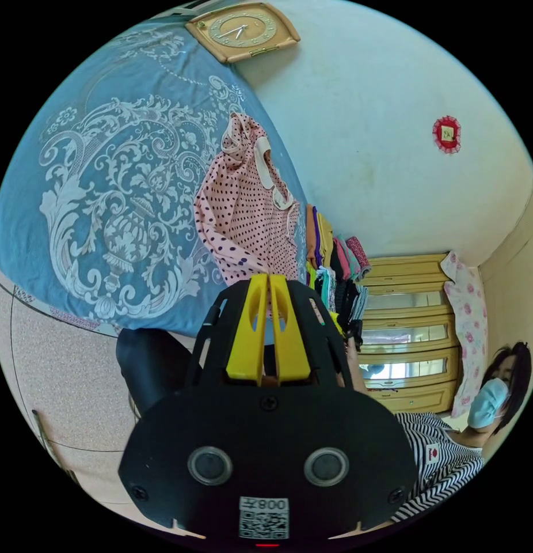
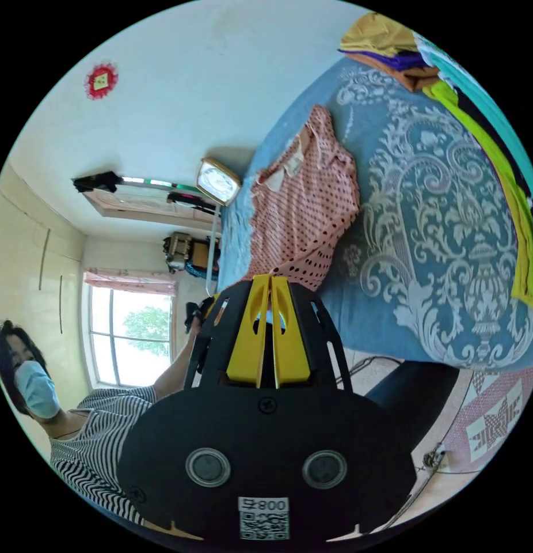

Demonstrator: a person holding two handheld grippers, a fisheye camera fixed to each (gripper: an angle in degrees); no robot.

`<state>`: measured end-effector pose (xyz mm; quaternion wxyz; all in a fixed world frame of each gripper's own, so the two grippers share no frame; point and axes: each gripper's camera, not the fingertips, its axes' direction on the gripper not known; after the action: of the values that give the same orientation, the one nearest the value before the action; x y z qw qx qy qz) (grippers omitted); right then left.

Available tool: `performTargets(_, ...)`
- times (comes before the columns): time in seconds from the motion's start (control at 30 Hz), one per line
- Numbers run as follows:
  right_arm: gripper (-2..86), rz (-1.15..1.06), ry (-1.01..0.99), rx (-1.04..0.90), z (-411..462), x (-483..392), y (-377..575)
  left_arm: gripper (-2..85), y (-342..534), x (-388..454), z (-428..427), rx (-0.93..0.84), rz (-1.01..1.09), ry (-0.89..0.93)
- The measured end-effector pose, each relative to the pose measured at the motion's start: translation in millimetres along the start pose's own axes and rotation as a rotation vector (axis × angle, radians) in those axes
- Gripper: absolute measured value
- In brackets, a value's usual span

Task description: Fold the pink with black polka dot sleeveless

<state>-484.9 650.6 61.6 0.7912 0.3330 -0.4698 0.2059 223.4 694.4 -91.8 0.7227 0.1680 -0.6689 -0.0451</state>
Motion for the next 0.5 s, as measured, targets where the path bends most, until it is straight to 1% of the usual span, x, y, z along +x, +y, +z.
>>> performTargets(0.17,0.2,-0.055,-0.031,0.014,-20,-11,-39,0.9,-11,-8,-8,0.022,-0.022,-0.007)
performTargets(0.33,0.2,-0.062,-0.042,0.009,-29,2,-57,2.8,-10,-26,-22,0.034,-0.054,-0.02)
performTargets(0.5,0.2,-0.025,-0.06,0.015,-40,35,-71,5.7,-8,-50,-22,-0.028,-0.104,-0.072)
